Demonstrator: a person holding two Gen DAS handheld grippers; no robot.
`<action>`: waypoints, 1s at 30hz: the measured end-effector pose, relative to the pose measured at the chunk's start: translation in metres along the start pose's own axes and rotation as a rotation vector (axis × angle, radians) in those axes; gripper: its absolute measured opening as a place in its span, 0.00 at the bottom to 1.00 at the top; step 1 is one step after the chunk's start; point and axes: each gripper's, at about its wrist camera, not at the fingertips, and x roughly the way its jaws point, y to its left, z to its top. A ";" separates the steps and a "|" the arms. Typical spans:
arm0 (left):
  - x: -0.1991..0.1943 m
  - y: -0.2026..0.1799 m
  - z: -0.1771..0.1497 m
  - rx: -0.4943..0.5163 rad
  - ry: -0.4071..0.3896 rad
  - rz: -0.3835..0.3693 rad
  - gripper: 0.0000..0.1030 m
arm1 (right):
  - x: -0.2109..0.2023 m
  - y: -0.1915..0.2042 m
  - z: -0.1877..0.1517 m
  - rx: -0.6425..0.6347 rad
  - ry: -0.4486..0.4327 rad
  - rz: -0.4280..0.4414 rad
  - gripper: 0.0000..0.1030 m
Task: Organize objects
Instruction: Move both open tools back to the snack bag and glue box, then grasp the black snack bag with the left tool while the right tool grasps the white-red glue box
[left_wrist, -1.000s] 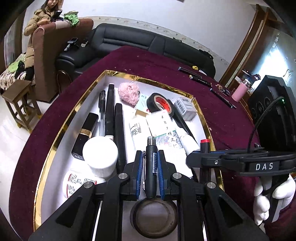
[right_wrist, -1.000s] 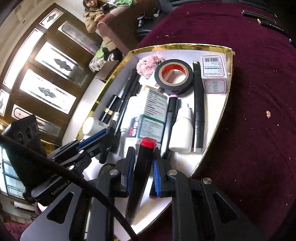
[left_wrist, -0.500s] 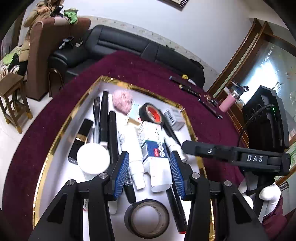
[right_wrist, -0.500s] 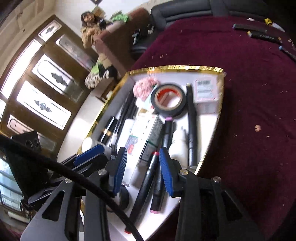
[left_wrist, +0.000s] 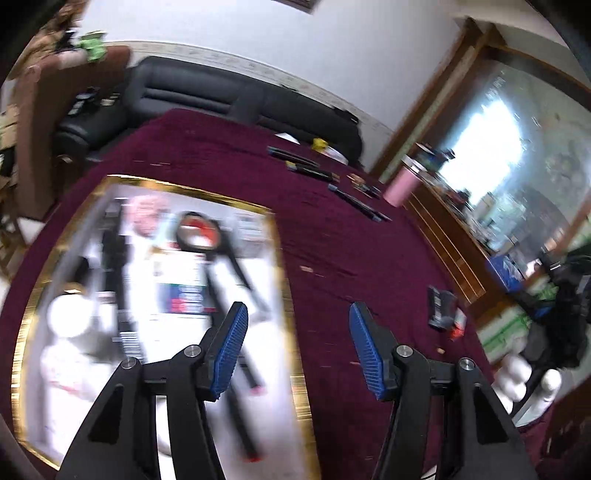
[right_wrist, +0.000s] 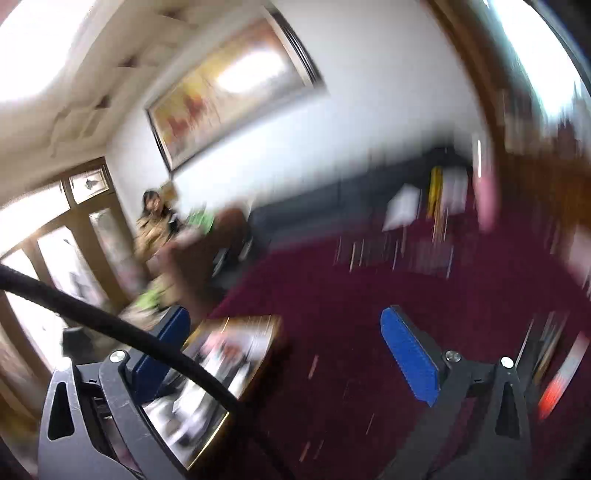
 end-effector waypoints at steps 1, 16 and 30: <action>0.008 -0.016 0.001 0.023 0.018 -0.017 0.50 | 0.011 -0.026 -0.004 0.115 0.110 0.030 0.98; 0.160 -0.223 -0.006 0.399 0.236 -0.079 0.49 | -0.127 -0.208 -0.034 0.517 -0.086 -0.349 0.94; 0.264 -0.304 -0.025 0.611 0.270 0.046 0.49 | -0.138 -0.235 -0.060 0.537 -0.045 -0.398 0.94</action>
